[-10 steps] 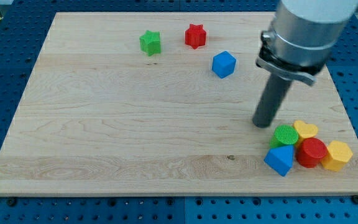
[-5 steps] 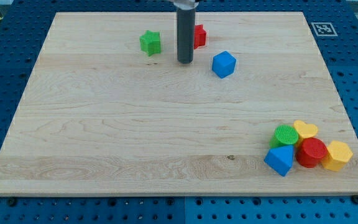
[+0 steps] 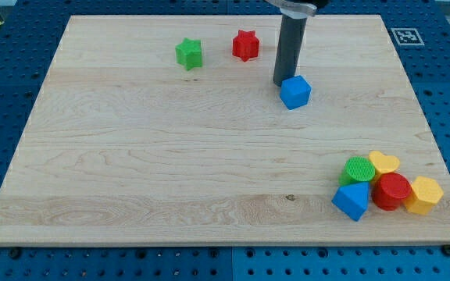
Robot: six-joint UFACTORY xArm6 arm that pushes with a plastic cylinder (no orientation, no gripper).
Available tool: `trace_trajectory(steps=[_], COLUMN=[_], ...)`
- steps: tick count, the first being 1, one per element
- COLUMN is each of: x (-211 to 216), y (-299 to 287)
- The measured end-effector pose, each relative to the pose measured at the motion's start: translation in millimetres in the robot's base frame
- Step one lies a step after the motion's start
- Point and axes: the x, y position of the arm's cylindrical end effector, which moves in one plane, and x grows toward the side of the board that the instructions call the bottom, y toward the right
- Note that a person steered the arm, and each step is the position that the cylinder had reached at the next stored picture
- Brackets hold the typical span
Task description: Slide the blue cube above the yellow heart
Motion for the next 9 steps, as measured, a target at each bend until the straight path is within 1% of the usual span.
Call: trace_trajectory(steps=[4,7,9], x=[67,74,85], y=[2,41,81])
